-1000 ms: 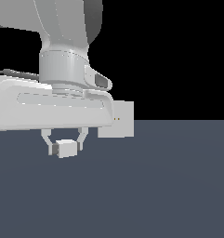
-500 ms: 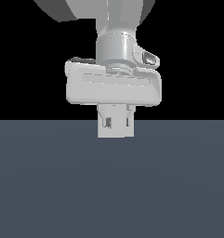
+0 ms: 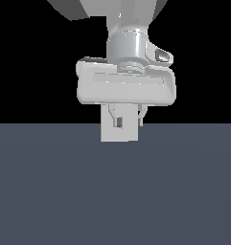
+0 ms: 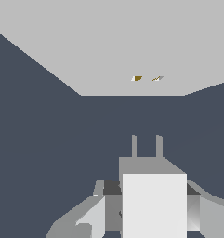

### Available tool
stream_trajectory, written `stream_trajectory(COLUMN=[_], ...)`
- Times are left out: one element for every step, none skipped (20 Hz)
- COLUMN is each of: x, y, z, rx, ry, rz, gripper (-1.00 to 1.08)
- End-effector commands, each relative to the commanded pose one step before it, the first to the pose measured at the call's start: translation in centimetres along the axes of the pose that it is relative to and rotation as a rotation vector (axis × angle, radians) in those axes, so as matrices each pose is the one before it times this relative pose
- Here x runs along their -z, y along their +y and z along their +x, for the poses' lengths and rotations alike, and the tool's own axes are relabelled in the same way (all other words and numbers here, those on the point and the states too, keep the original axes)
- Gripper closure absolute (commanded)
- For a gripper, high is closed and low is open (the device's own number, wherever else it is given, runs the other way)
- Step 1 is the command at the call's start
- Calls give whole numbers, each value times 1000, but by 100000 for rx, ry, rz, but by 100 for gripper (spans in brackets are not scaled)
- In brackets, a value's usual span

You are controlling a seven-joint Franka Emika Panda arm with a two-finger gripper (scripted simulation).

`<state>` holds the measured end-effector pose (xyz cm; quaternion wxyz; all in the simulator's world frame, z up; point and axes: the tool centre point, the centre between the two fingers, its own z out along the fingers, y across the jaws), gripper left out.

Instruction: Plug the charger into the wall socket.

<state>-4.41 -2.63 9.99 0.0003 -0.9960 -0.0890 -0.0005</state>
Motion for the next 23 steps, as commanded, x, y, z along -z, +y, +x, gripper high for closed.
stream_trajectory(x=[11,0,0,0,0,-9,1,2,2,2,-10,2,2,2,2,2,-11,2,2,2,2,2,1], y=[-10,-5,-6,-6,-6,16,-6,-6,-6,-7,15,-5,-5,-4,-3,-2,21,1,2,4,5,6,4], z=[148,130,166,203,239,272,311,346,380,411,394,358,320,283,246,210,172,139,104,69,35,0,-14], rx=[7,0,0,0,0,-42,0,0,0,0,-39,0,0,0,0,0,-38,0,0,0,0,0,0], ry=[24,0,0,0,0,-21,0,0,0,0,-24,0,0,0,0,0,-25,0,0,0,0,0,0], rz=[-6,0,0,0,0,-13,0,0,0,0,-17,0,0,0,0,0,-17,0,0,0,0,0,0], gripper=[108,108,108,108,108,108,108,108,108,108,108,108,108,108,108,108,108,108,108,108,108,108,108])
